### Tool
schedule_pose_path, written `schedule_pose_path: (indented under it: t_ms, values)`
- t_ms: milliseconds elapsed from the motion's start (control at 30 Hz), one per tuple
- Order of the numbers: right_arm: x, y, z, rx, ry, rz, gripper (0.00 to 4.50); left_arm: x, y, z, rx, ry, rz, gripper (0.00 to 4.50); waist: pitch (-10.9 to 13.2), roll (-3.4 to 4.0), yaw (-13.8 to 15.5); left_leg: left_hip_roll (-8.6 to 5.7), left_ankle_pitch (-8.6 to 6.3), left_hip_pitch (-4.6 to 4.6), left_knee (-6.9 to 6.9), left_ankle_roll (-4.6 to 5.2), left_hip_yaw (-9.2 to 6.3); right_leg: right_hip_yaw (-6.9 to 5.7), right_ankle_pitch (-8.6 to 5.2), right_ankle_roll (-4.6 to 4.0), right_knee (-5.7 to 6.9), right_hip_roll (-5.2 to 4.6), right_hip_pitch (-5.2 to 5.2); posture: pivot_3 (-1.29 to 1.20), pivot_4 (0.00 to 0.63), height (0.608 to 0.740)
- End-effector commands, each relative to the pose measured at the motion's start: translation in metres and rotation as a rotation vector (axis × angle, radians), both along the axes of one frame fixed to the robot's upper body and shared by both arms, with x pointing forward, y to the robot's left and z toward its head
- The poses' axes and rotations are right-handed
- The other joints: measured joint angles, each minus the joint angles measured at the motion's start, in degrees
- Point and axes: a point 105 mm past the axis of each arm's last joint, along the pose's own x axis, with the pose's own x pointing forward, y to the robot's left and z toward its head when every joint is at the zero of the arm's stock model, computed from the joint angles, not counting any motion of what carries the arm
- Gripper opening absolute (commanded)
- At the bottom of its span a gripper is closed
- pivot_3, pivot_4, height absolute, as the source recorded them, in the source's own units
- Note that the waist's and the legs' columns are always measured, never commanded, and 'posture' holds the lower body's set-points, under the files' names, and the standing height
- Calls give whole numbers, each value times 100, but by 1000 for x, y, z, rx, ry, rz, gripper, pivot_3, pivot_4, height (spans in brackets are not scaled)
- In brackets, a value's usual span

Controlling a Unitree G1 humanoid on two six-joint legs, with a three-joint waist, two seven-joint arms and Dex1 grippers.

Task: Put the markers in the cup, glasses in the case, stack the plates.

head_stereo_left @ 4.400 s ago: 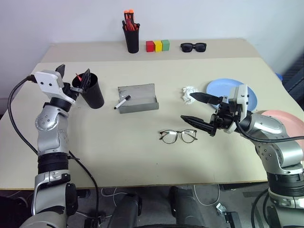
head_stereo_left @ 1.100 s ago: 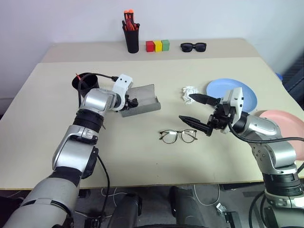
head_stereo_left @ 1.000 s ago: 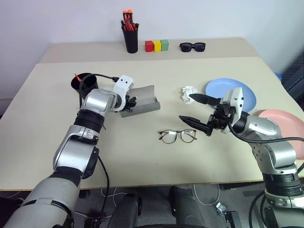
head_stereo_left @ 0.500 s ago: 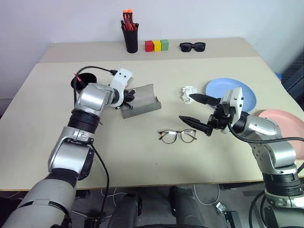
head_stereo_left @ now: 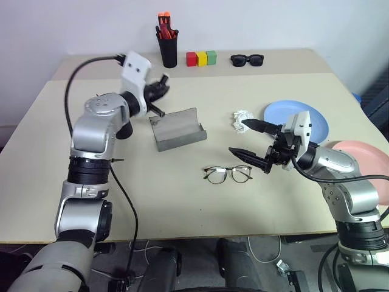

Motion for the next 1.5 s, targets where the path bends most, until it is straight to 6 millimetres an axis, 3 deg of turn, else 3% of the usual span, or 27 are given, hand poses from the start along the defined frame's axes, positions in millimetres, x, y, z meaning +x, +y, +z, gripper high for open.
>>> schedule_pose_path:
  t_ms: [33, 233, 367, 467, 700, 933, 1500]
  values:
    - [-2, 0, 19, 61, -39, 19, 4500, -11, 31, 35, -84, -224, 76, 74, 0, 0, -6, 0, 0, 2, -1, 0, 1, 1, 0, 0, 0, 0, 0, 0, 150, 740]
    - [-11, 3, 23, 112, 12, 93, 4500, -27, 106, 62, -244, -433, 228, 74, 0, 0, -3, 1, 0, 1, -1, 0, 1, 0, 1, -1, 1, 1, -1, 0, 150, 740]
    - [-9, 6, 22, 102, 8, 89, 4500, -29, 145, 57, -242, -498, 363, 74, -1, 0, 26, -1, 0, 2, 0, 1, 2, 0, 1, -1, 1, 0, 2, 0, 150, 740]
    - [-7, 6, 22, 93, 5, 84, 4500, -27, 158, 48, -237, -511, 403, 74, -1, -1, 29, -3, 0, 2, 6, 1, 2, -1, 1, -1, 0, 0, 6, 0, 150, 740]
    - [-7, 7, 22, 74, -4, 84, 4500, -11, 139, 17, -348, -492, 304, 74, -2, -2, 19, -3, 0, 0, 9, 1, 0, -3, 2, 1, 1, -1, 6, 0, 150, 740]
    - [-9, 3, 20, 62, -4, 66, 4500, -9, 131, -3, -255, -500, 307, 74, -2, -2, -15, -2, -1, 2, 4, 3, 2, -2, 2, 1, 1, 0, 3, 0, 150, 740]
    - [-11, 0, 17, 37, -7, 55, 4500, -9, 123, -20, -227, -515, 284, 74, -2, -2, 6, -3, -1, 2, 6, 3, 2, -2, 2, 1, 2, -1, 5, 0, 150, 740]
